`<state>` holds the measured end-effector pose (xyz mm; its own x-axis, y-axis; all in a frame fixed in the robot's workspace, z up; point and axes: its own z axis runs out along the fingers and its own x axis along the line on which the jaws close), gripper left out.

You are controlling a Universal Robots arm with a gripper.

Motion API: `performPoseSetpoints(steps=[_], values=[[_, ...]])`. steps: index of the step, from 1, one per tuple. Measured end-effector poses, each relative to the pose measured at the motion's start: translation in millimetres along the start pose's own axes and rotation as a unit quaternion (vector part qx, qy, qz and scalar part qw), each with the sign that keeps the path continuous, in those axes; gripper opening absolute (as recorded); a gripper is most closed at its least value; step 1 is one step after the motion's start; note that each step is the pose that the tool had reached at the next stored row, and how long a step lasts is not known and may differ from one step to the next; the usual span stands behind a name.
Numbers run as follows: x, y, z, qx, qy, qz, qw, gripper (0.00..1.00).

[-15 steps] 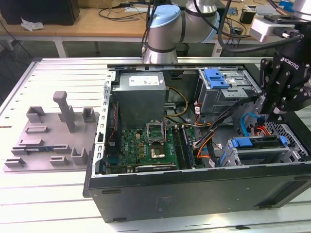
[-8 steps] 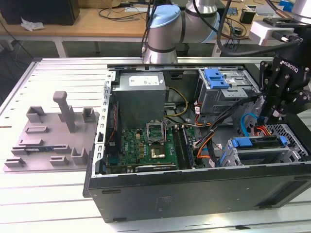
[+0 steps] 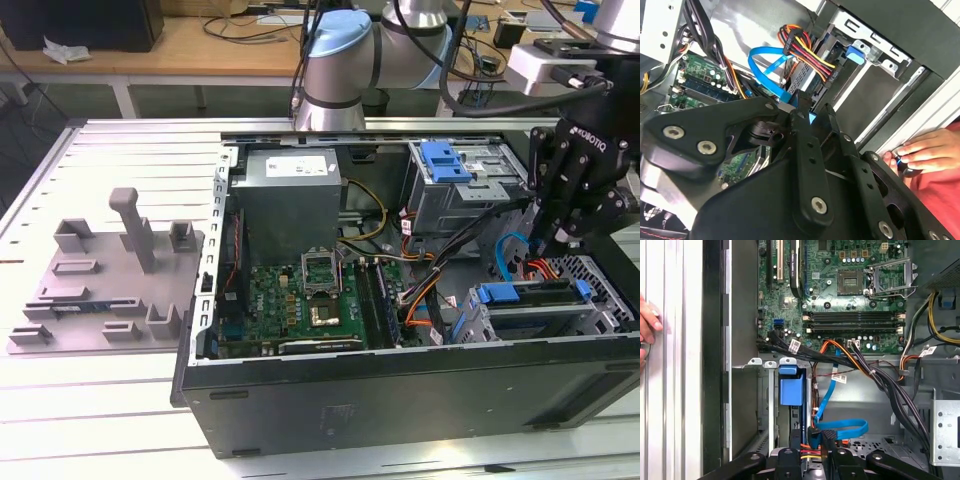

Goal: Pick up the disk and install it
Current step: 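Insert the second disk wire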

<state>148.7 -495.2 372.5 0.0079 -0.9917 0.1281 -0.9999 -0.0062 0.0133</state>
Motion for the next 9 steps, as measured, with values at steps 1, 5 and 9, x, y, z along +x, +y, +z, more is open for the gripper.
performPoseSetpoints(steps=[1,5,9], values=[[0.0,0.3,0.2,-0.0001,0.0000,0.001,1.0000,0.30],[-0.9,1.1,1.7,-0.0007,0.0000,0.005,1.0000,0.30],[-6.7,1.1,1.2,-0.0008,0.0032,0.005,1.0000,0.30]])
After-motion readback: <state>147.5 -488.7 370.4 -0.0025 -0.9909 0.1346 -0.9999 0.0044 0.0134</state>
